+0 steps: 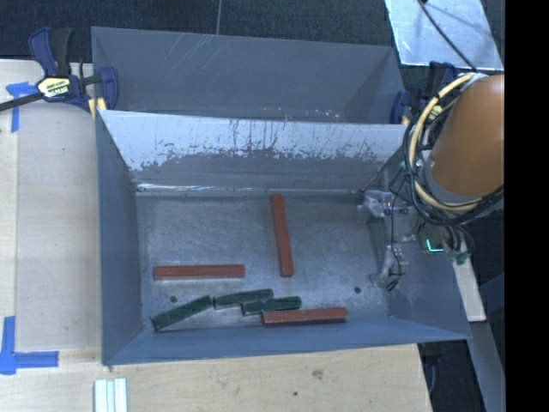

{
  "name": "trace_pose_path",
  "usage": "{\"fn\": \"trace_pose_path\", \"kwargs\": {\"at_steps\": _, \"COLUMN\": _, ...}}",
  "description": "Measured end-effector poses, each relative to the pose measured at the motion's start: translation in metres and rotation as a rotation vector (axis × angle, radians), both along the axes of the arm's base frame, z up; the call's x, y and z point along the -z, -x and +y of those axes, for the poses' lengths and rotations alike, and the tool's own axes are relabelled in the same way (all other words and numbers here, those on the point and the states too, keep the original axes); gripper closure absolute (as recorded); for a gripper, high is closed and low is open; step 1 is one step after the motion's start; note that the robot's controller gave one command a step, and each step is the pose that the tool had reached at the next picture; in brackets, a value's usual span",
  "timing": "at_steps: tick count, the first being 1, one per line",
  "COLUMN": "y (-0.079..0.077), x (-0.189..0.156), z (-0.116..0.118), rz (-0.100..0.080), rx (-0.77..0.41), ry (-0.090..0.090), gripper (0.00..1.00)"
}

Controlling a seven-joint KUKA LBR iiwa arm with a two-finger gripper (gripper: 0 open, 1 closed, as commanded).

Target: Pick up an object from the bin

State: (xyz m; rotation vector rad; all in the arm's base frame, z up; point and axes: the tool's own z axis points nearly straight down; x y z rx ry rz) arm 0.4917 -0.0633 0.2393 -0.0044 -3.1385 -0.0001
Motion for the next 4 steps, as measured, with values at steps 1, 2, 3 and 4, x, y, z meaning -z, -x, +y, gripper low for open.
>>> {"fn": "trace_pose_path", "kwargs": {"at_steps": 1, "y": 0.009, "x": 0.119, "z": 0.087, "rz": 0.003, "rx": -0.099, "ry": -0.003, "gripper": 0.0}}
{"fn": "trace_pose_path", "kwargs": {"at_steps": 2, "y": -0.049, "x": 0.149, "z": 0.087, "rz": -0.008, "rx": -0.017, "ry": 0.0, "gripper": 0.0}}
{"fn": "trace_pose_path", "kwargs": {"at_steps": 3, "y": -0.083, "x": 0.147, "z": 0.054, "rz": -0.008, "rx": -0.615, "ry": 0.001, "gripper": 0.0}}
{"fn": "trace_pose_path", "kwargs": {"at_steps": 4, "y": -0.106, "x": 0.17, "z": 0.083, "rz": -0.008, "rx": -1.017, "ry": -0.001, "gripper": 0.0}}
